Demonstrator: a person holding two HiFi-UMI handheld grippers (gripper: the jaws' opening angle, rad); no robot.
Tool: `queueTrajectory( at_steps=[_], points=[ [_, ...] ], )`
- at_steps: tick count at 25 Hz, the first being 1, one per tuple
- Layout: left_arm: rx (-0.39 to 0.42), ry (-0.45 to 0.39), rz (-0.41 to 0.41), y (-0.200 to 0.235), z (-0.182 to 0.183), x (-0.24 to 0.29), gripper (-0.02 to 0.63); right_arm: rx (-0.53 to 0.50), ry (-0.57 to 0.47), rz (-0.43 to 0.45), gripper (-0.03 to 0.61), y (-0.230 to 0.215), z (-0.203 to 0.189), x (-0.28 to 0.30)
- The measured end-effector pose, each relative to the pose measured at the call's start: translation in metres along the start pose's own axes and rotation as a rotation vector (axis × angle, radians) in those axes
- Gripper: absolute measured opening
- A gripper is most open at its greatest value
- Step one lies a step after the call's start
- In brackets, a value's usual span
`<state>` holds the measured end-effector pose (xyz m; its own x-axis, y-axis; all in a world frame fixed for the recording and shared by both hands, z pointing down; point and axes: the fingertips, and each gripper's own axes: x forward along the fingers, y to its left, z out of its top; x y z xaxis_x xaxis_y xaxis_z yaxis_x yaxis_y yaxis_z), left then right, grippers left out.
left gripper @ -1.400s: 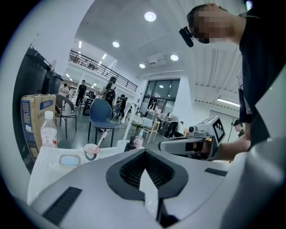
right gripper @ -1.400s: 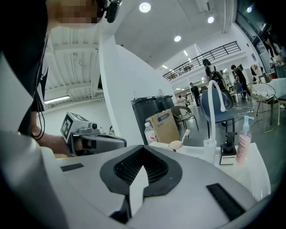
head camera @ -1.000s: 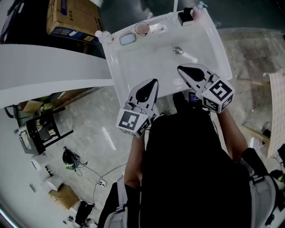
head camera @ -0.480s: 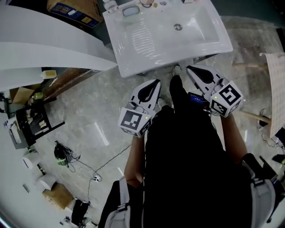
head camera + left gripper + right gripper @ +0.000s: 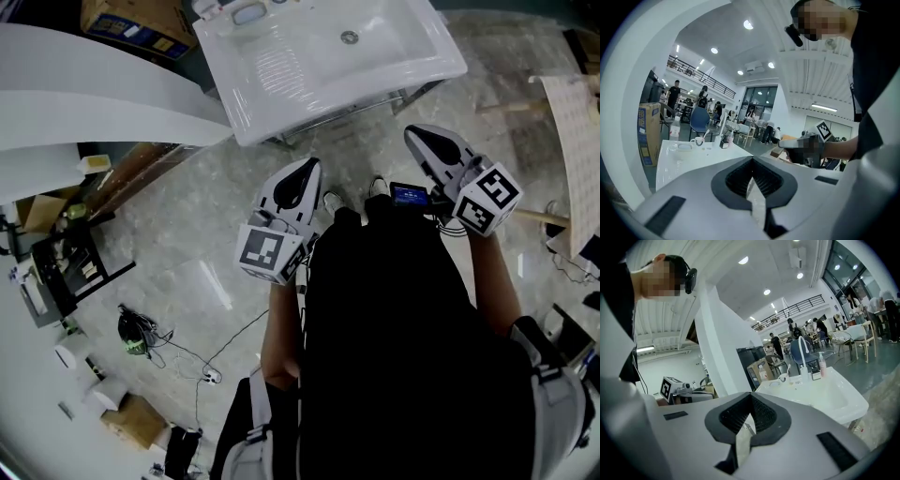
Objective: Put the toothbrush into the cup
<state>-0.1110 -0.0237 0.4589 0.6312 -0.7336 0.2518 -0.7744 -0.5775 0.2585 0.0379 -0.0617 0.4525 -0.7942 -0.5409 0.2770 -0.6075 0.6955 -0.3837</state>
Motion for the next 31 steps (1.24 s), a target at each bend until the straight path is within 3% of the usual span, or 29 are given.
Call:
queueTrajectory(
  at_steps=[5, 9, 31],
  points=[
    [-0.012, 0.008, -0.022, -0.024, 0.009, 0.002, 0.008, -0.103, -0.016, 0.034, 0.014, 0.016, 0.03, -0.014],
    [0.007, 0.012, -0.032, -0.044, 0.012, 0.016, 0.008, -0.158, 0.009, 0.065, 0.014, 0.019, 0.025, -0.024],
    [0.031, 0.018, -0.005, -0.083, 0.015, 0.041, 0.008, -0.151, -0.002, 0.118, 0.014, -0.002, 0.021, -0.051]
  ],
)
